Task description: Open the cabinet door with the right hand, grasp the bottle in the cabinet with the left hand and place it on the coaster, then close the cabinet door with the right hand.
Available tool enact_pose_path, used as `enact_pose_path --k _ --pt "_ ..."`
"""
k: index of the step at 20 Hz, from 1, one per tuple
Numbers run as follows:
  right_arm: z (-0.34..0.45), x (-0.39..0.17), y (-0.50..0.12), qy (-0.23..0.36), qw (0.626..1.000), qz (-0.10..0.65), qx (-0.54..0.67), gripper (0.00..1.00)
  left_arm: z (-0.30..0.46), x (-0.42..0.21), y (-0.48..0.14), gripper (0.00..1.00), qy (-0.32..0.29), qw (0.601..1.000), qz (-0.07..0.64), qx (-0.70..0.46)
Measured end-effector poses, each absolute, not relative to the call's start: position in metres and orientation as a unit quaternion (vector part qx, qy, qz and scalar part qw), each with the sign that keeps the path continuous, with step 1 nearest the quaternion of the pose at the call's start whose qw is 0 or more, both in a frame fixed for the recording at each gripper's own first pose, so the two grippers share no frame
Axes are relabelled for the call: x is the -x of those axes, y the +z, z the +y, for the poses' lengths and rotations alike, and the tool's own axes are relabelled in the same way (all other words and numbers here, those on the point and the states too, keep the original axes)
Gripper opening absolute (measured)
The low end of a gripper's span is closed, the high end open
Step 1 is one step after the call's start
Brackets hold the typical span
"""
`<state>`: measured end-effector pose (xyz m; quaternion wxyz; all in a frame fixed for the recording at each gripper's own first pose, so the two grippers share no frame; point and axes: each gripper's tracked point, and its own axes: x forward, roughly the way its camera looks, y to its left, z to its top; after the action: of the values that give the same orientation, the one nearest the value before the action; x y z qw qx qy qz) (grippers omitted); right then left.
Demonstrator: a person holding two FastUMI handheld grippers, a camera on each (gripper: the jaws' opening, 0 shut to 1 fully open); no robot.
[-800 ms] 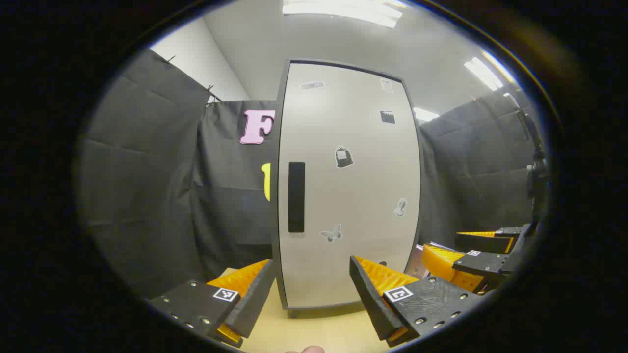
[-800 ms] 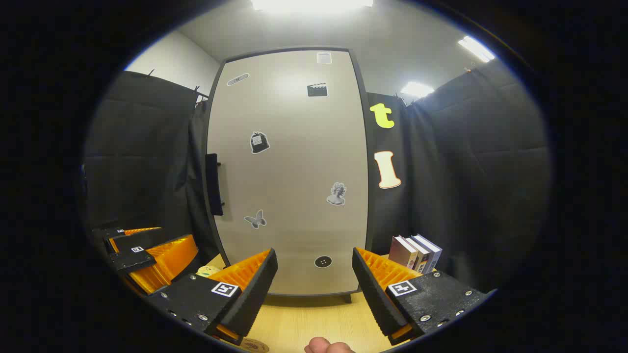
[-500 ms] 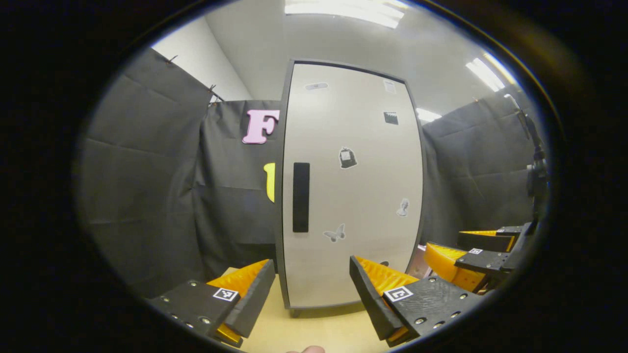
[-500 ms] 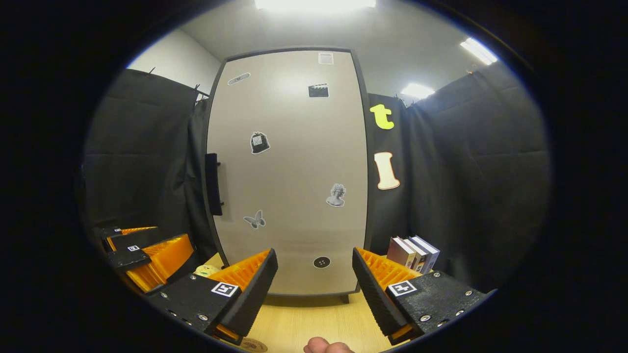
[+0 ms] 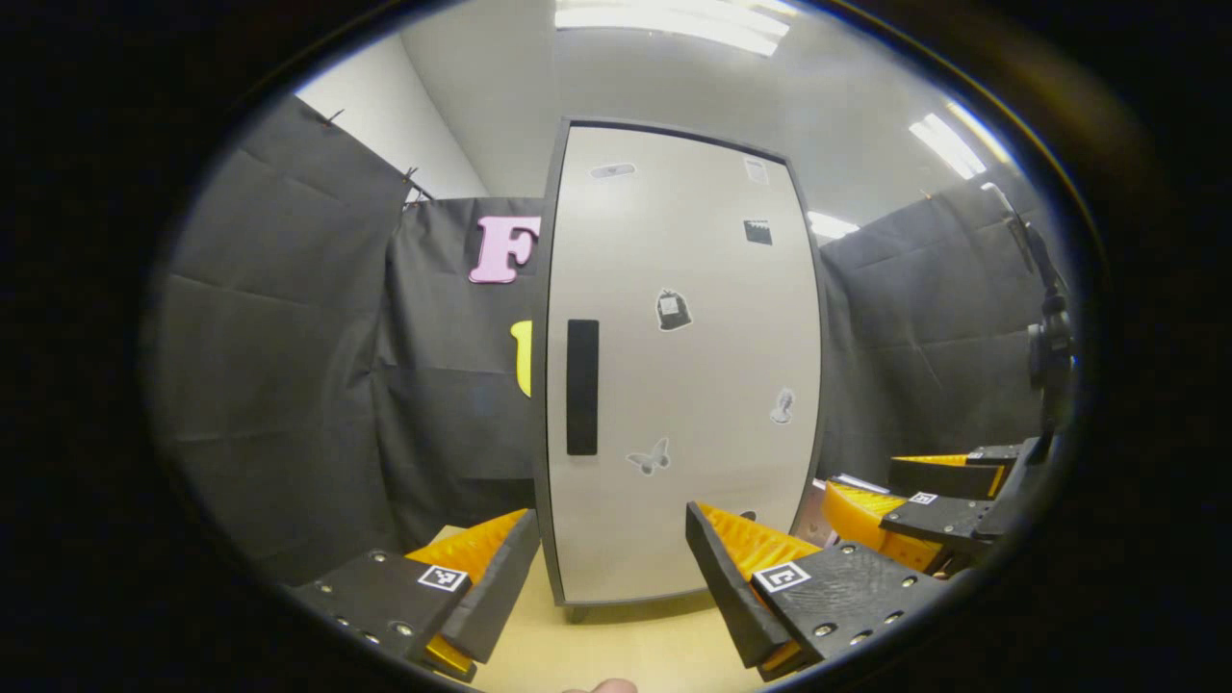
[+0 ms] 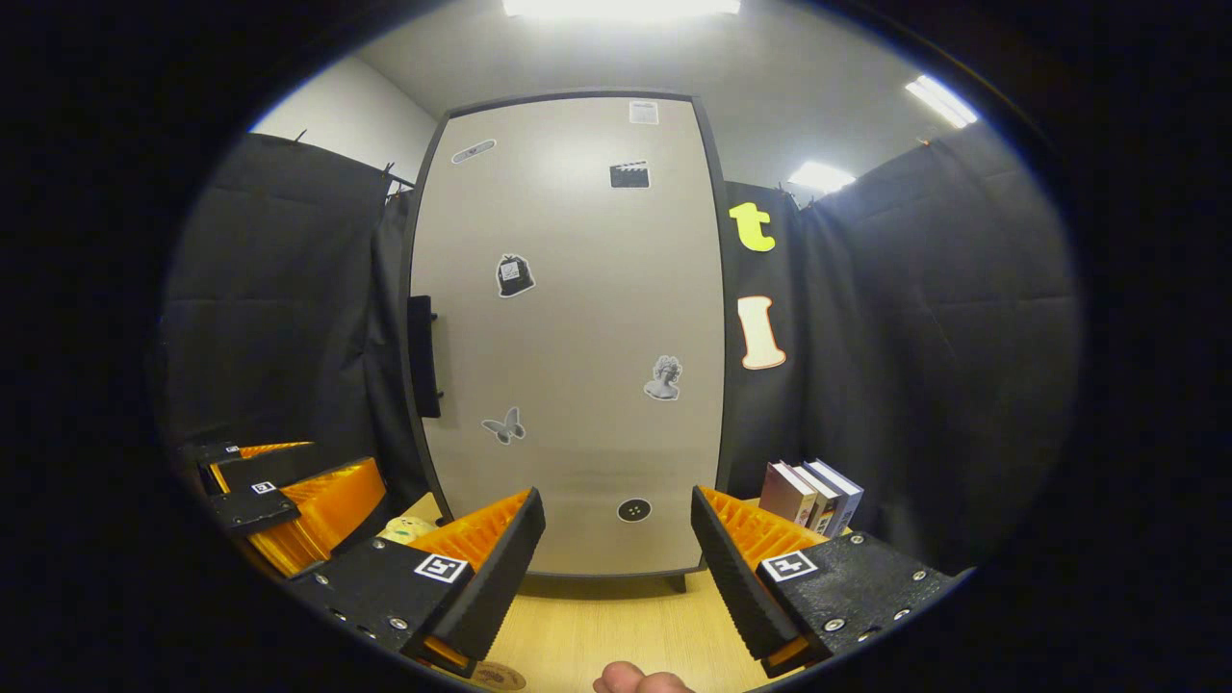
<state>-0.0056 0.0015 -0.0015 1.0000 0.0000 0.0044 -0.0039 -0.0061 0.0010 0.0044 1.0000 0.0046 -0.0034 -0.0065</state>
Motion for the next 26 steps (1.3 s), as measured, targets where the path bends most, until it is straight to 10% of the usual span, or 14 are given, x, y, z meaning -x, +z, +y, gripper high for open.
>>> enact_pose_path --k 26 --pt "0.132 -0.095 0.080 0.098 0.995 -0.035 0.007 0.94 0.058 0.062 -0.022 0.92 0.024 0.999 0.022 0.005"
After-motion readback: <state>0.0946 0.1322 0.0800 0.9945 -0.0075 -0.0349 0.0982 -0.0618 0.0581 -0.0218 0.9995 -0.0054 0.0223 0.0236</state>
